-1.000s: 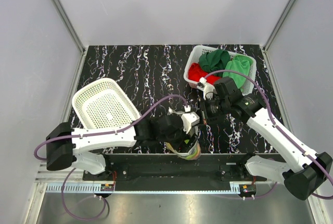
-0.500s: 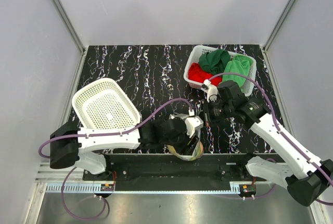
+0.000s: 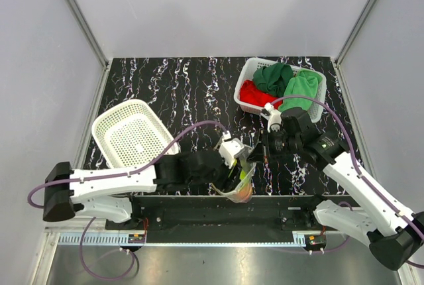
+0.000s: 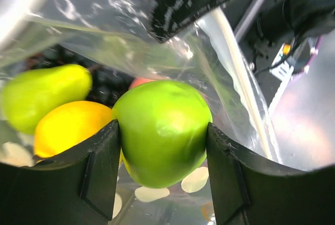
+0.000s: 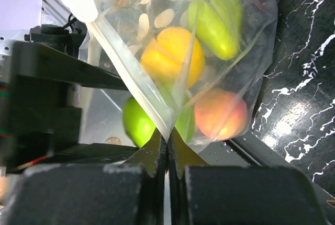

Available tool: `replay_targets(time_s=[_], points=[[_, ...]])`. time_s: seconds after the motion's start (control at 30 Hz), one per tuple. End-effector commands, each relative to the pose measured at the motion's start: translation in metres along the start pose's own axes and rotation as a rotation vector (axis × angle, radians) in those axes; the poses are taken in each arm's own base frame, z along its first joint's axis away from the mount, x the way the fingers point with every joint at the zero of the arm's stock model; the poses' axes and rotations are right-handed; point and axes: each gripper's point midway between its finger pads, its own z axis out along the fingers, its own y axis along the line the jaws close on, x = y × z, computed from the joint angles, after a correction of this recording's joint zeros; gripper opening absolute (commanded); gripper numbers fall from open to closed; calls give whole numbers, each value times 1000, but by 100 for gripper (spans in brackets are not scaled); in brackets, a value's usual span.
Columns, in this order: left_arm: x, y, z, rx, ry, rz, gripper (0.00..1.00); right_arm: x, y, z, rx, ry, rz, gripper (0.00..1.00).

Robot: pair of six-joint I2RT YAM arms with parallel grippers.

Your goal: Open the zip-top bag and remove the fake food

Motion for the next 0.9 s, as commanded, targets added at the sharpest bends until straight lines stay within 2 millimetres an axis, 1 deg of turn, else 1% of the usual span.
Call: replay_targets(time_s=[0.0, 0.07, 0.13, 0.17, 0.2, 0.23, 0.27, 0.3, 0.33, 0.37, 0.4, 0.43, 0.47, 0.5, 0.53, 0.57, 0.6, 0.63, 0.67, 0.7, 0.73, 0.77, 0.8, 0.83, 0.87], points=[[-39, 10, -22, -73, -149, -3, 0, -11, -2, 1, 17, -59, -20, 0], [-46, 23, -28, -147, -188, -32, 0, -12, -4, 2, 22, -62, -23, 0], [-55, 32, -40, -193, -250, -82, 0, -13, -7, 3, 36, -65, -27, 0], [-58, 31, -43, -186, -273, -106, 0, -14, -7, 3, 38, -69, -34, 0], [-67, 27, -50, -148, -336, -140, 0, -14, -7, 3, 36, -65, -32, 0], [-73, 17, -53, -83, -361, -169, 0, -14, -6, 4, 31, -62, -35, 0], [-83, 11, -58, -44, -401, -189, 0, -14, -5, 5, 25, -59, -34, 0], [-88, 8, -63, -30, -416, -203, 0, -13, -4, 5, 18, -54, -34, 0], [-99, 7, -72, -32, -442, -220, 0, -14, -3, 6, 13, -57, -37, 0], [-94, 12, -75, -62, -417, -222, 0, -12, -4, 7, 11, -50, -31, 0], [-97, 16, -81, -86, -424, -228, 0, -12, -3, 7, 4, -51, -34, 0], [-105, 26, -95, -136, -462, -258, 0, -10, -5, 9, 7, -46, -31, 0], [-94, 39, -101, -202, -431, -267, 0, -9, -6, 10, 9, -43, -26, 0], [-90, 50, -108, -258, -434, -290, 0, -8, -7, 10, 9, -38, -25, 0], [-92, 66, -128, -329, -490, -358, 0, -7, -7, 11, 7, -35, -23, 0], [-77, 80, -137, -392, -463, -366, 0, -5, -6, 11, 0, -29, -23, 0], [-72, 88, -145, -422, -480, -410, 0, -4, -7, 12, 2, -25, -17, 0], [-71, 102, -169, -466, -549, -455, 0, -2, -8, 12, 2, -22, -15, 0], [-51, 117, -175, -534, -522, -461, 0, -2, -8, 12, 2, -22, -16, 0], [-44, 127, -185, -568, -554, -539, 0, -1, -8, 12, 0, -19, -16, 0], [-22, 149, -205, -675, -557, -552, 0, -1, -8, 12, 1, -21, -20, 0], [-12, 159, -215, -721, -572, -584, 0, -1, -8, 11, 1, -24, -24, 0], [-5, 170, -226, -770, -630, -668, 0, -2, -7, 10, -1, -30, -29, 0], [9, 179, -233, -815, -621, -672, 0, -2, -7, 10, -2, -29, -33, 0], [13, 182, -236, -811, -631, -655, 0, -3, -6, 9, -5, -35, -38, 0]])
